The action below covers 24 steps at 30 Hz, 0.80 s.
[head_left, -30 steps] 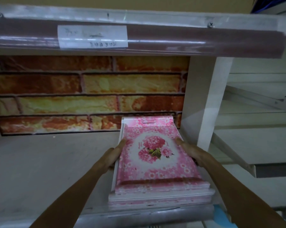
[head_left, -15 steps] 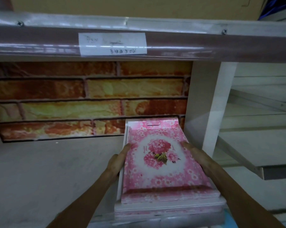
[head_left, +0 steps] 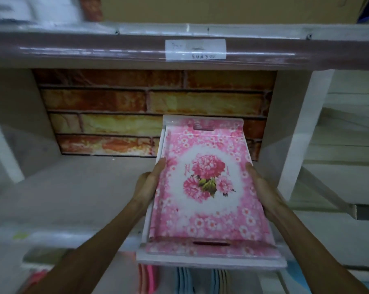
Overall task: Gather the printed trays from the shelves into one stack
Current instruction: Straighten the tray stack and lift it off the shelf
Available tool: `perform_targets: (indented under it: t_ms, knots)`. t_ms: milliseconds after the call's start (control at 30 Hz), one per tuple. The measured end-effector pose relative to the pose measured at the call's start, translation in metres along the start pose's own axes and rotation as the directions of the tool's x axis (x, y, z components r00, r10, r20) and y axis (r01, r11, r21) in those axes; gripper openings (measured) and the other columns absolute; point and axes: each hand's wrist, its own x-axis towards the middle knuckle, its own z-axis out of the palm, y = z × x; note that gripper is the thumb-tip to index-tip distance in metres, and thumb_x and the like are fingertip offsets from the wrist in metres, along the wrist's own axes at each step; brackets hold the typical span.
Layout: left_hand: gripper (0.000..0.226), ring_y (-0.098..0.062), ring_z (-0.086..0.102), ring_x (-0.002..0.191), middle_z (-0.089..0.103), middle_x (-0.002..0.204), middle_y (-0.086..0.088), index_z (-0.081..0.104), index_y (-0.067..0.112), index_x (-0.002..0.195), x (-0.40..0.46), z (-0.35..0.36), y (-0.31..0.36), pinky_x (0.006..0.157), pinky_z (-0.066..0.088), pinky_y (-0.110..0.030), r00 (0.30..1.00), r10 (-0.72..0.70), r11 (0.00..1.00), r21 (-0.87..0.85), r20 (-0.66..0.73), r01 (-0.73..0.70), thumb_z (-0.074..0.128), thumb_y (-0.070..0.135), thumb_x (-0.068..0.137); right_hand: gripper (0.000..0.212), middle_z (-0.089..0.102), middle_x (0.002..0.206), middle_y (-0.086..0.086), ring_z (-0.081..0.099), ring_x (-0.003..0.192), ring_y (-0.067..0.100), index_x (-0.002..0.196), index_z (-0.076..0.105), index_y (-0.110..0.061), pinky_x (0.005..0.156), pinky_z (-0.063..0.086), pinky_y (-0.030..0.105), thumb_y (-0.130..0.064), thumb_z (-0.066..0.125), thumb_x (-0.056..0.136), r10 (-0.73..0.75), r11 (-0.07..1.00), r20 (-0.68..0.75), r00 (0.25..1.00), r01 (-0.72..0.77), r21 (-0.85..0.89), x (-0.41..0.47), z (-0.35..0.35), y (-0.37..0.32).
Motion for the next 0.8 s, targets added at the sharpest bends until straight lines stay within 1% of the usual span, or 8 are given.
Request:
perform_targets:
  t_ms: [300, 367, 433, 500, 600, 667, 733, 800]
  knots:
    - [0.074, -0.031, 0.075, 0.085, 0.078, 0.087, -0.012, 0.078, 0.006, 0.088, -0.105, -0.090, 0.002, 0.089, 0.057, -0.050, 0.965, 0.041, 0.999, -0.009, -0.258, -0.045, 0.060, 0.076, 0.072, 0.065, 0.070, 0.077, 0.013, 0.069, 0.071, 0.032, 0.076, 0.069, -0.005, 0.071, 0.057, 0.038, -0.068, 0.058, 0.080, -0.007, 0.996, 0.070, 0.998, 0.013, -0.091, -0.062, 0.085, -0.024]
    - [0.072, -0.029, 0.075, 0.083, 0.078, 0.085, -0.011, 0.078, 0.007, 0.087, -0.123, -0.114, 0.004, 0.089, 0.057, -0.049, 0.947, 0.048, 0.999, 0.002, -0.319, -0.050, 0.060, 0.075, 0.074, 0.072, 0.072, 0.082, 0.018, 0.070, 0.075, 0.036, 0.081, 0.071, 0.002, 0.071, 0.058, 0.044, -0.069, 0.058, 0.079, 0.006, 0.995, 0.106, 0.994, 0.005, -0.099, -0.071, 0.110, -0.026]
    - [0.068, -0.026, 0.075, 0.080, 0.078, 0.083, -0.007, 0.079, 0.011, 0.086, -0.140, -0.139, 0.006, 0.087, 0.058, -0.045, 0.920, 0.053, 0.999, 0.027, -0.388, -0.046, 0.058, 0.075, 0.075, 0.095, 0.070, 0.099, 0.028, 0.070, 0.087, 0.044, 0.102, 0.068, 0.009, 0.079, 0.057, 0.055, -0.079, 0.060, 0.067, 0.010, 0.996, 0.159, 0.987, 0.004, -0.086, -0.078, 0.137, -0.028]
    - [0.070, -0.026, 0.075, 0.082, 0.079, 0.085, -0.005, 0.079, 0.014, 0.087, -0.156, -0.166, 0.007, 0.088, 0.057, -0.045, 0.893, 0.058, 0.998, 0.041, -0.445, -0.045, 0.058, 0.079, 0.071, 0.105, 0.069, 0.102, 0.030, 0.070, 0.082, 0.040, 0.107, 0.064, 0.011, 0.076, 0.059, 0.049, -0.083, 0.059, 0.060, 0.014, 0.994, 0.201, 0.980, 0.008, -0.105, -0.082, 0.166, -0.027]
    - [0.065, -0.023, 0.075, 0.081, 0.079, 0.082, -0.002, 0.078, 0.016, 0.087, -0.180, -0.206, 0.007, 0.079, 0.059, -0.037, 0.842, 0.065, 0.998, 0.048, -0.536, -0.047, 0.057, 0.076, 0.074, 0.088, 0.063, 0.075, 0.023, 0.062, 0.067, 0.033, 0.077, 0.064, 0.008, 0.066, 0.052, 0.045, -0.079, 0.056, 0.069, 0.021, 0.990, 0.302, 0.953, 0.023, -0.140, -0.093, 0.214, -0.028]
    - [0.058, -0.019, 0.075, 0.076, 0.078, 0.078, 0.000, 0.077, 0.015, 0.087, -0.196, -0.231, 0.007, 0.067, 0.058, -0.028, 0.804, 0.087, 0.996, 0.062, -0.588, -0.062, 0.055, 0.069, 0.081, 0.093, 0.070, 0.095, 0.028, 0.068, 0.086, 0.043, 0.099, 0.068, 0.010, 0.083, 0.055, 0.058, -0.078, 0.056, 0.072, 0.023, 0.989, 0.342, 0.939, 0.028, -0.143, -0.101, 0.249, -0.031]
    - [0.060, -0.021, 0.075, 0.077, 0.078, 0.079, -0.003, 0.077, 0.012, 0.088, -0.207, -0.259, 0.004, 0.074, 0.060, -0.034, 0.768, 0.081, 0.997, 0.068, -0.636, -0.048, 0.056, 0.068, 0.081, 0.088, 0.062, 0.115, 0.028, 0.061, 0.108, 0.042, 0.123, 0.058, 0.008, 0.098, 0.046, 0.059, -0.070, 0.053, 0.081, -0.001, 0.990, 0.394, 0.919, 0.056, -0.129, -0.111, 0.284, -0.034]
    - [0.065, -0.024, 0.075, 0.079, 0.078, 0.081, -0.005, 0.076, 0.010, 0.087, -0.217, -0.293, 0.002, 0.083, 0.059, -0.042, 0.728, 0.069, 0.997, 0.067, -0.683, -0.032, 0.057, 0.071, 0.078, 0.080, 0.061, 0.118, 0.021, 0.060, 0.109, 0.034, 0.127, 0.055, 0.007, 0.103, 0.043, 0.056, -0.063, 0.052, 0.087, -0.011, 0.988, 0.441, 0.897, 0.077, -0.132, -0.117, 0.323, -0.034]
